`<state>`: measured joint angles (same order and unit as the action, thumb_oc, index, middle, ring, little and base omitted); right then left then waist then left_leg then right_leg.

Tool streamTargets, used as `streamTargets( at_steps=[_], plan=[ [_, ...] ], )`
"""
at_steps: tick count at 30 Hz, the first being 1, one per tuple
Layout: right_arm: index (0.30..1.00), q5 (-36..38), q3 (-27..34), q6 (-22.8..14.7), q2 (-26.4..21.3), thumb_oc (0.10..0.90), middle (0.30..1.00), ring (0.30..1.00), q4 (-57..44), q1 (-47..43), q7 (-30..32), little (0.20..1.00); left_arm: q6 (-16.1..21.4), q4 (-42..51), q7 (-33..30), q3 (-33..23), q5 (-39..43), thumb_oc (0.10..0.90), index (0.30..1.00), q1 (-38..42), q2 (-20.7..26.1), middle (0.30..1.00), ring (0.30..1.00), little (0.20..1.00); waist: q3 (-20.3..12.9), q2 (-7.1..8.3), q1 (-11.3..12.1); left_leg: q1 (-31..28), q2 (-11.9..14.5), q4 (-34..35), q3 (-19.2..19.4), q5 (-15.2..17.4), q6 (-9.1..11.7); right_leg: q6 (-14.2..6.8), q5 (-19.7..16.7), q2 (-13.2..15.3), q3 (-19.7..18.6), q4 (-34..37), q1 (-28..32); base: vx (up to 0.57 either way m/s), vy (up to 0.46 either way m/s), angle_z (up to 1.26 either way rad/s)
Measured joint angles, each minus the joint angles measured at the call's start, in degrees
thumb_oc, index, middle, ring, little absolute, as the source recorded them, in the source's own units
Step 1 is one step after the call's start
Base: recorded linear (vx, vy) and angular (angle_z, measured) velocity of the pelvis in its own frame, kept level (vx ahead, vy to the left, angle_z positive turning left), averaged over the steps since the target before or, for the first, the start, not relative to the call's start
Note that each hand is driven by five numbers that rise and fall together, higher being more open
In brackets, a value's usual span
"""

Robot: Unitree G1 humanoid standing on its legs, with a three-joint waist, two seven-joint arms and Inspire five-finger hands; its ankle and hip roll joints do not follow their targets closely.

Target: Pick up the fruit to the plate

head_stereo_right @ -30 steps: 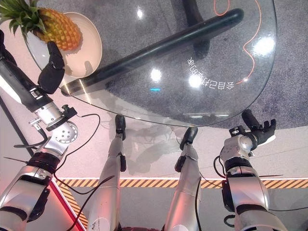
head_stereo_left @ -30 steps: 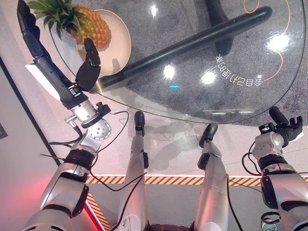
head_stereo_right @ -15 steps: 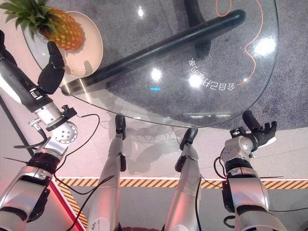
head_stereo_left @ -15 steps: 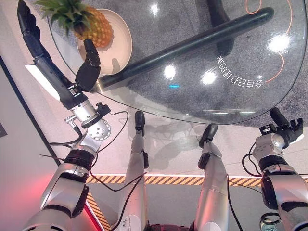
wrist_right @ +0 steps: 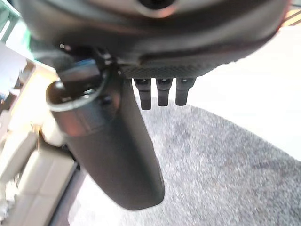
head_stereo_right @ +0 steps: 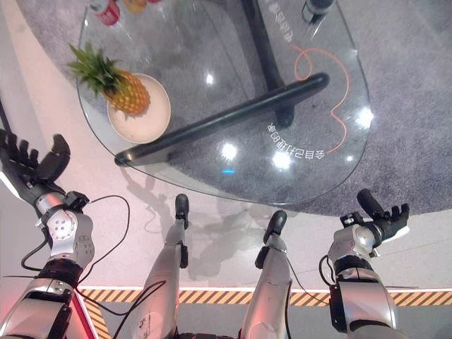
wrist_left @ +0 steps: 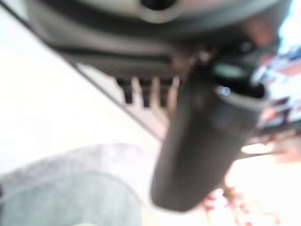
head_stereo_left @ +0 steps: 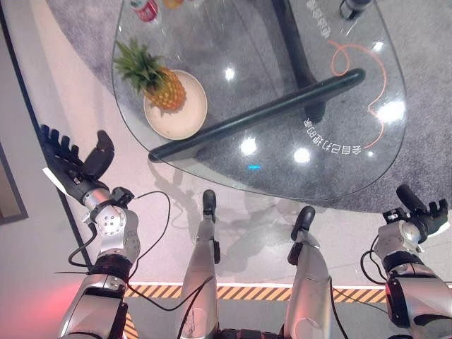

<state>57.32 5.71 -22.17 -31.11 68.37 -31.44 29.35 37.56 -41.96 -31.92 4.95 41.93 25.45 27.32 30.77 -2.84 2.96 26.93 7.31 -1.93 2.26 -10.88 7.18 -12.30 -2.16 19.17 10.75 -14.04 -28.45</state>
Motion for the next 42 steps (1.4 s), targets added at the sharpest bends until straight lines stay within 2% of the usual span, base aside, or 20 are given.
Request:
streamTargets(
  at_steps=[7, 10, 12, 13, 15, 17, 23, 25, 27, 30, 34, 42],
  plan=[
    [0.9, -4.38, 2.88, 3.23, 2.39, 0.8, 0.9, 0.9, 1.53, 8.35, -1.34, 0.9, -7.43, -4.48, 8.26, -3.22, 4.78, 0.8, 0.9, -3.64, -2.82, 0.9, 0.9, 0.9, -0.29, -0.24, -0.26, -10.29, -0.72, 3.88, 1.24, 0.34, -0.38, -1.36, -5.31, -0.57, 1.26, 13.55, 14.94, 0.11, 0.011, -0.02],
    [0.9, -6.68, 2.89, 4.83, 3.91, 0.8, 0.9, 0.9, 2.86, 11.56, -3.67, 0.9, -10.3, -6.97, 11.92, -3.71, 5.77, 0.8, 0.9, -6.03, -3.96, 0.9, 0.9, 0.9, -2.56, -0.15, -0.17, -12.25, -0.38, 5.25, 1.34, 0.46, -0.11, -0.95, -6.51, -1.37, 1.67, 16.93, 17.99, 0.14, -0.005, 0.0],
    [0.9, -8.7, 2.87, 6.48, 4.57, 0.8, 0.9, 0.9, 3.23, 13.14, -5.73, 0.9, -13.07, -9.36, 14.7, -3.71, 5.7, 0.8, 0.9, -7.83, -4.51, 0.9, 0.9, 0.9, -2.76, -0.08, -0.29, -15.73, -0.21, 6.18, 1.78, 0.63, 0.55, -0.98, -6.88, -1.63, 2.04, 18.64, 21.77, 0.19, 0.003, -0.04],
    [0.9, -10.77, 2.62, 7.87, 5.26, 0.8, 0.9, 0.9, 3.3, 15.34, -8.05, 0.9, -16.07, -11.28, 17.83, -3.62, 4.82, 0.8, 0.9, -10.23, -4.67, 0.9, 0.9, 0.9, -5.1, 0.09, -0.61, -17.66, 0.03, 6.81, 1.92, 1.05, 0.87, -0.99, -6.25, -1.81, 2.55, 18.93, 23.58, 0.17, -0.009, 0.01],
    [0.9, -13.14, 2.18, 8.78, 6.48, 0.8, 0.9, 0.9, 4.52, 17.91, -10.68, 0.9, -18.88, -14.33, 22.15, -3.57, 2.9, 0.8, 0.9, -13.43, -5.3, 0.9, 0.9, 0.9, -10.71, 0.53, -0.86, -17.63, 0.41, 6.81, 1.93, 1.8, 1.1, -0.95, -5.56, -2.17, 2.94, 18.92, 23.74, 0.18, -0.004, 0.02],
    [0.9, -15.21, 0.91, 10.62, 7.33, 0.8, 0.9, 0.9, 5.84, 19.62, -13.76, 0.9, -22.82, -17.9, 26.67, -3.28, -0.36, 0.8, 0.9, -15.94, -5.56, 0.9, 0.9, 0.9, -14.55, 1.39, -1.68, -19.03, 0.58, 6.81, 1.96, 2.48, 1.35, -0.94, -4.79, -2.28, 3.11, 18.93, 25.2, 0.23, 0.026, -0.01],
    [0.9, -23.74, -1.7, 16.13, 11.19, 0.8, 0.9, 0.9, 10.09, 24.92, -21.48, 0.9, -34.96, -30.94, 34.75, -2.0, -14.13, 0.8, 0.9, -19.31, -6.38, 0.9, 0.9, 0.9, -23.02, 4.18, -2.57, -25.12, 1.69, 6.95, 3.24, 4.98, 1.77, -0.52, -2.67, -3.19, 3.01, 18.96, 30.83, 0.2, 0.021, -0.06],
    [0.9, -26.12, -3.16, 18.14, 11.63, 0.8, 0.9, 0.9, 11.33, 27.51, -23.1, 0.9, -38.94, -32.66, 36.58, -0.74, -18.43, 0.8, 0.9, -21.92, -7.18, 0.9, 0.9, 0.9, -26.5, 4.14, -3.0, -25.9, 1.86, 7.25, 3.66, 5.52, 1.88, -0.5, -1.9, -3.21, 2.95, 19.19, 31.39, 0.13, 0.027, -0.07],
    [0.9, -28.2, -3.6, 19.81, 11.62, 0.8, 0.9, 0.9, 11.69, 29.08, -23.56, 0.9, -41.22, -33.52, 37.9, -0.1, -21.33, 0.8, 0.9, -22.69, -8.07, 0.9, 0.9, 0.9, -27.45, 3.51, -3.12, -26.28, 1.98, 7.23, 3.66, 5.5, 1.89, -0.47, -1.9, -3.36, 2.97, 19.09, 31.78, 0.11, 0.027, -0.01],
    [0.9, -31.06, -3.81, 22.96, 11.64, 0.8, 0.9, 0.9, 12.07, 31.02, -25.04, 0.9, -43.48, -33.93, 39.95, 0.7, -24.59, 0.8, 0.9, -23.46, -9.04, 0.9, 0.9, 0.9, -27.82, 2.66, -3.24, -27.71, 2.12, 7.24, 3.87, 5.61, 2.0, -0.42, -1.81, -3.47, 2.94, 18.98, 33.15, 0.07, 0.013, -0.02],
    [0.9, -33.74, -5.18, 25.92, 11.67, 0.8, 0.9, 0.9, 12.81, 31.57, -26.84, 0.9, -43.93, -33.99, 41.55, 1.16, -26.09, 0.8, 0.9, -23.39, -9.1, 0.9, 0.9, 0.9, -28.66, 2.02, -3.24, -28.41, 2.68, 7.25, 5.06, 5.58, 2.06, -0.32, -1.84, -3.69, 2.93, 19.18, 33.69, 0.05, -0.002, -0.01],
    [0.9, -35.43, -7.39, 28.5, 12.04, 0.8, 0.9, 0.9, 12.68, 31.39, -28.23, 0.9, -45.14, -34.13, 42.38, 1.15, -27.56, 0.8, 0.9, -23.35, -8.73, 0.9, 0.9, 0.9, -29.78, 2.84, -3.05, -29.98, 2.98, 7.26, 5.13, 5.75, 2.31, -0.27, -1.42, -3.96, 2.97, 19.11, 35.29, 0.02, -0.001, 0.0]
  ],
)
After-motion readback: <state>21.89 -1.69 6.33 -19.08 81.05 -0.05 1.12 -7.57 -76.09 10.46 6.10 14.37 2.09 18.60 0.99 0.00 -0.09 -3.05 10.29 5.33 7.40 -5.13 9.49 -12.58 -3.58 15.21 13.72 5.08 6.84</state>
